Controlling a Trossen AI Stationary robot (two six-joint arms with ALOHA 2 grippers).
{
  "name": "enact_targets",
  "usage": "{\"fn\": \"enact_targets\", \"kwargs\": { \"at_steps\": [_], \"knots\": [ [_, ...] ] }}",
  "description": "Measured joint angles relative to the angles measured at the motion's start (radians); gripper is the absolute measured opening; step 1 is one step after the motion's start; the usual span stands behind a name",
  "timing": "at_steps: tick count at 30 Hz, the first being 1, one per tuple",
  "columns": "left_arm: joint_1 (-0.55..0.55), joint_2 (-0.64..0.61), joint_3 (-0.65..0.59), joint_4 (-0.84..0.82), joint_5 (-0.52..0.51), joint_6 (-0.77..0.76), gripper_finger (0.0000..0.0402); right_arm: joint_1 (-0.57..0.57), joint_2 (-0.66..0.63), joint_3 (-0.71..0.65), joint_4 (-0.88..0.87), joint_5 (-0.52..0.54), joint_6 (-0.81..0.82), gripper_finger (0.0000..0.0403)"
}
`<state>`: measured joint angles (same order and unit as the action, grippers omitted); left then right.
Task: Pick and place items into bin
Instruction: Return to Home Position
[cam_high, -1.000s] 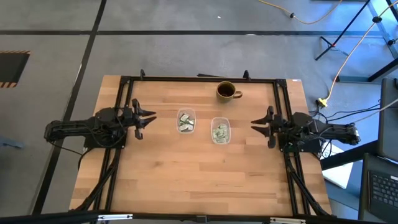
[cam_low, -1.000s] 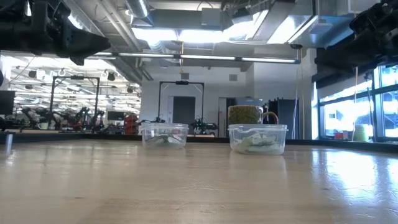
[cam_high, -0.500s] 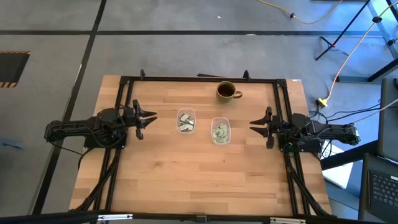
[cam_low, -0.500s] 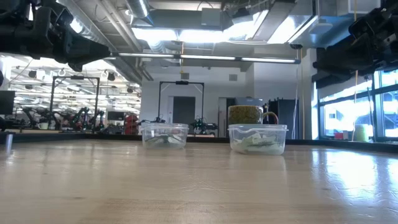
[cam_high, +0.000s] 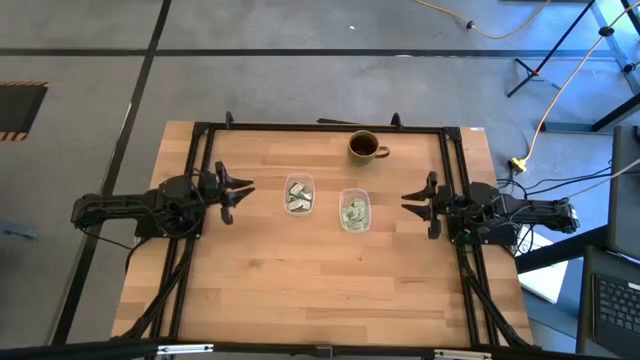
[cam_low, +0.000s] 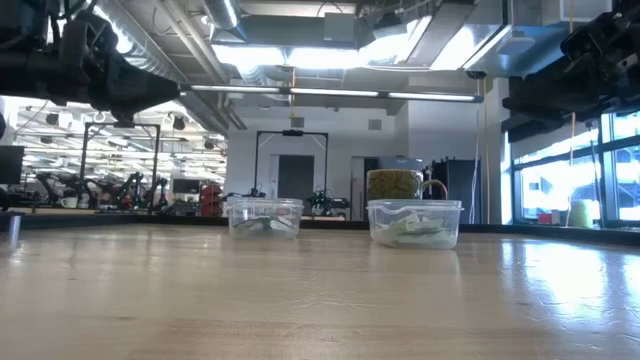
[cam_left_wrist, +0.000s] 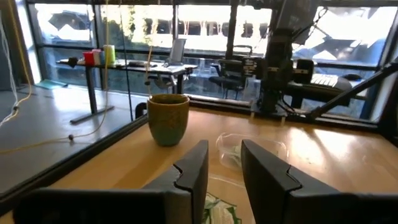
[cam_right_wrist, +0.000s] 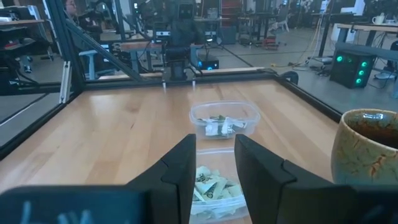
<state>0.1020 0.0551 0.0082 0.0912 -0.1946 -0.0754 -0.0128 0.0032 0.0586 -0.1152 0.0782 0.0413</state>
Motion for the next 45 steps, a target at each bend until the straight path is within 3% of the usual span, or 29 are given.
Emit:
{"fn": "enact_targets", "kwargs": {
  "at_steps": [17, 45],
  "knots": [
    [0.0, 0.01, 0.0, -0.04, -0.075, 0.018, 0.0091, 0.0, 0.0, 0.0, 0.0, -0.001, -0.154, 0.0115],
    [0.0, 0.01, 0.0, -0.04, -0.074, 0.018, 0.0088, 0.0, 0.0, 0.0, 0.0, -0.001, -0.152, 0.0115]
  ]
}}
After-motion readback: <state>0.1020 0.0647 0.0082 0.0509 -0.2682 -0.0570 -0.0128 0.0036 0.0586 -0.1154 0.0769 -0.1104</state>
